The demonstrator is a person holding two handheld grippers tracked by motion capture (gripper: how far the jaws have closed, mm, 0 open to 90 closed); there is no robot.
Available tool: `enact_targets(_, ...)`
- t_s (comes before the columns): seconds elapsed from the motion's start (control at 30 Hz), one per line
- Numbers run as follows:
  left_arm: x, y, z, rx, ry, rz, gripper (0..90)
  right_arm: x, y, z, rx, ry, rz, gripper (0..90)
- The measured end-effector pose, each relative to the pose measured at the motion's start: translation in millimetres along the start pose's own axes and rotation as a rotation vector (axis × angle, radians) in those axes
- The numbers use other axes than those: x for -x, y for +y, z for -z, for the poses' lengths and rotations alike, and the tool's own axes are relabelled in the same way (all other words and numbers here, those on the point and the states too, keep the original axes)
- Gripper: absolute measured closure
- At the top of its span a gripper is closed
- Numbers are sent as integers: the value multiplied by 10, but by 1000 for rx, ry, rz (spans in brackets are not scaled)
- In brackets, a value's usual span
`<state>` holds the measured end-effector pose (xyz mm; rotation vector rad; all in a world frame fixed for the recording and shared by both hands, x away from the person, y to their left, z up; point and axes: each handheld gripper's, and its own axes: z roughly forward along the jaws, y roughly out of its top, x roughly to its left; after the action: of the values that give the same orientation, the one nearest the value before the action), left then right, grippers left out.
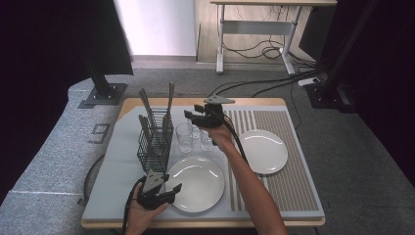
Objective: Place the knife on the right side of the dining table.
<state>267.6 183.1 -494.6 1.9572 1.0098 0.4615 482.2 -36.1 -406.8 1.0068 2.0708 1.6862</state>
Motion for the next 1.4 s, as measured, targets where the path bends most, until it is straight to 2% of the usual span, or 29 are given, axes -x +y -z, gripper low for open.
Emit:
enact_targets(0.33, 28, 0, -25, -7, -8, -8, 389, 10, -25, -73, -1, -8, -11, 471)
enact_targets(0.77, 41, 9, -21, -3, -12, -8, 389, -51, 51, -182, -17, -7, 12, 481)
enact_targets(1.13, 26, 18, -1, 0, -12, -7, 388, -12, 92, -238, -9, -3, -13, 483)
enact_targets(1.4, 25, 14, -3, 1, -14, -4, 389, -53, 135, -316, -24, -10, 7, 486)
